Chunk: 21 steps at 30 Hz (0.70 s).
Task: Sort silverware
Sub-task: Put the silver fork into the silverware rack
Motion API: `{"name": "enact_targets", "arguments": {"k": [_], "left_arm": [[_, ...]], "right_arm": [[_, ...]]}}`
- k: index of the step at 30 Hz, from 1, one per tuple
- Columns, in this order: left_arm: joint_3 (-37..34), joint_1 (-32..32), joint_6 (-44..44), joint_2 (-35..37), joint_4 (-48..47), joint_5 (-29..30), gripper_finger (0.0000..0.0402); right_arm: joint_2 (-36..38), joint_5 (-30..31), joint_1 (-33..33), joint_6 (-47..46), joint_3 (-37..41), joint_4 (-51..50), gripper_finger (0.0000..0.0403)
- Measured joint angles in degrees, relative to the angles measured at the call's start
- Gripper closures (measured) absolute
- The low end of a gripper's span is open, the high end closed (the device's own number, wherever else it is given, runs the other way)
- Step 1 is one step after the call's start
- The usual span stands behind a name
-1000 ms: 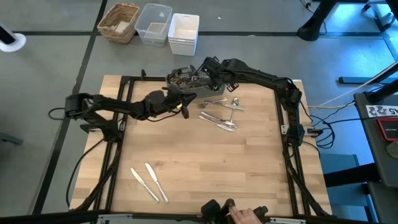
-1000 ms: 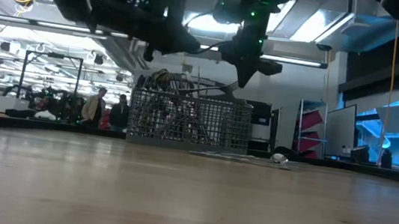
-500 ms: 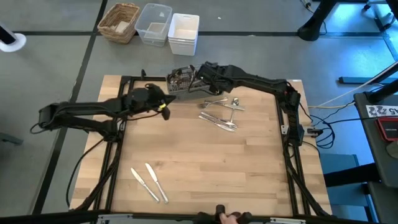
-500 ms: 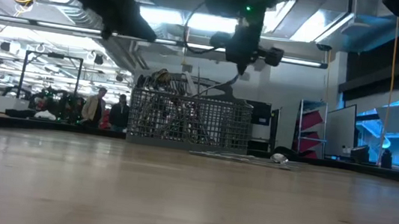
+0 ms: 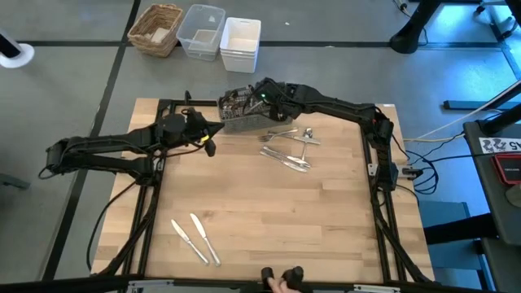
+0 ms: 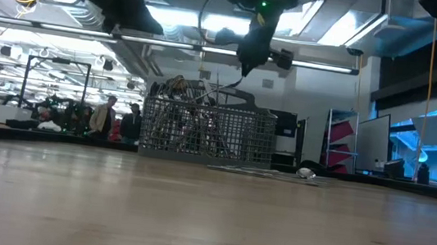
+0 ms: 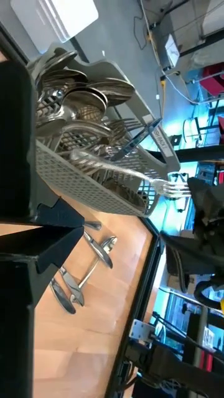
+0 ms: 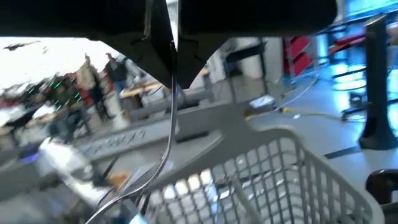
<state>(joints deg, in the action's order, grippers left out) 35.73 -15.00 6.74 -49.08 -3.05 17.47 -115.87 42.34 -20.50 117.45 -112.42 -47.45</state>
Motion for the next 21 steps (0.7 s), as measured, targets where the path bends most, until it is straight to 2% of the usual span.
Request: {"name": "enact_targets", "arguments": {"k": [6, 11, 21], "left_arm": [[0.0, 0.0, -0.02, -0.01, -2.43, -0.02, 0.0399], [0.0, 0.0, 0.54, -0.04, -4.23, -0.04, 0.0398], [0.0, 0.0, 0.82, -0.04, -4.13, -0.04, 0.04]], "right_arm": [[-0.26, -2.48, -0.06, 5.52, 0.0, 0.92, 0.0397], [-0.27, -5.87, -0.06, 6.07, -0.04, 1.36, 0.0397], [-0.31, -2.52, -0.04, 18.82, -0.04, 5.33, 0.0397]]}}
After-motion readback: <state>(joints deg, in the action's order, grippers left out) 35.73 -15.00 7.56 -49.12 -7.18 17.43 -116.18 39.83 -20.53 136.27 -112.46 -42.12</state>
